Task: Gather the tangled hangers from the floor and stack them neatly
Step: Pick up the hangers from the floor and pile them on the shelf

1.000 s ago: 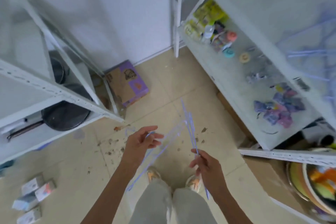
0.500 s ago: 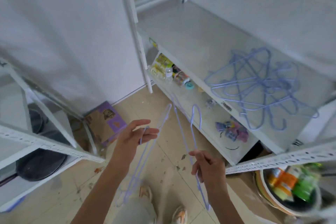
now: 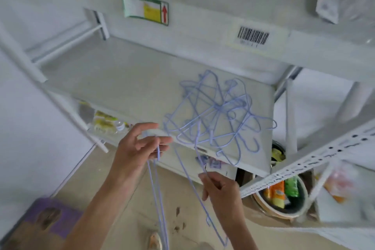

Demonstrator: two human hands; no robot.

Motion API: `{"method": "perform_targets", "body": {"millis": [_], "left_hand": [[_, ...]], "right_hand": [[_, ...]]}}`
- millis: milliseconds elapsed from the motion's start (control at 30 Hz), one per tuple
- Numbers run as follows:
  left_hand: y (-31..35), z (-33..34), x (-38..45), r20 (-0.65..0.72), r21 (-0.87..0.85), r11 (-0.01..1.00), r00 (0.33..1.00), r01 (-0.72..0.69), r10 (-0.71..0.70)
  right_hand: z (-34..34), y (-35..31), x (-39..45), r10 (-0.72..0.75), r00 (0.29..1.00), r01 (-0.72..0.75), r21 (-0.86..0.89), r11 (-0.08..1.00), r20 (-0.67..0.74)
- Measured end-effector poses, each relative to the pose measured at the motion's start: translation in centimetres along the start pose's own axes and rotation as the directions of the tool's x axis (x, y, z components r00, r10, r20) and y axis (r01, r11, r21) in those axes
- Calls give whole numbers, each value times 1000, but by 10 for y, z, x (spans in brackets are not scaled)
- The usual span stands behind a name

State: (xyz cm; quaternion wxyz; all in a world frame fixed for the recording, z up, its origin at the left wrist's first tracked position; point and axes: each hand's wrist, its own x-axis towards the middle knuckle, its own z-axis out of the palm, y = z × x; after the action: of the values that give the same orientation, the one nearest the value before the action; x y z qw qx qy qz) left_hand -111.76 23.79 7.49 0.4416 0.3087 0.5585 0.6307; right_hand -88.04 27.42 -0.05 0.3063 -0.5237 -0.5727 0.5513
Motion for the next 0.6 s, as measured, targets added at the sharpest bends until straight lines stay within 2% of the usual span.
{"method": "perform_targets", "body": {"millis": [133,300,367,500,600], "left_hand": [[11,23,51,150,97,995,989,-6,-9],[21,53,92,366,151,983,930,-104,42],[20,65,114,374,242,963,927,-118,19],[13,81,152,390,385,916,919,-113,-50],[6,79,171,392,433,895,917,-106,-81]], "right_hand": [[-22,-10,36,4,996,-3,5,1000,-93],[-57,-3,84,-57,994,62,58,996,-93],[-69,6,111,-23,997,24,16,1000,-72],[-98,22,152,29,999,-22,-176,984,35],[-113,32,158,101,990,-82,-185,979,95]]}}
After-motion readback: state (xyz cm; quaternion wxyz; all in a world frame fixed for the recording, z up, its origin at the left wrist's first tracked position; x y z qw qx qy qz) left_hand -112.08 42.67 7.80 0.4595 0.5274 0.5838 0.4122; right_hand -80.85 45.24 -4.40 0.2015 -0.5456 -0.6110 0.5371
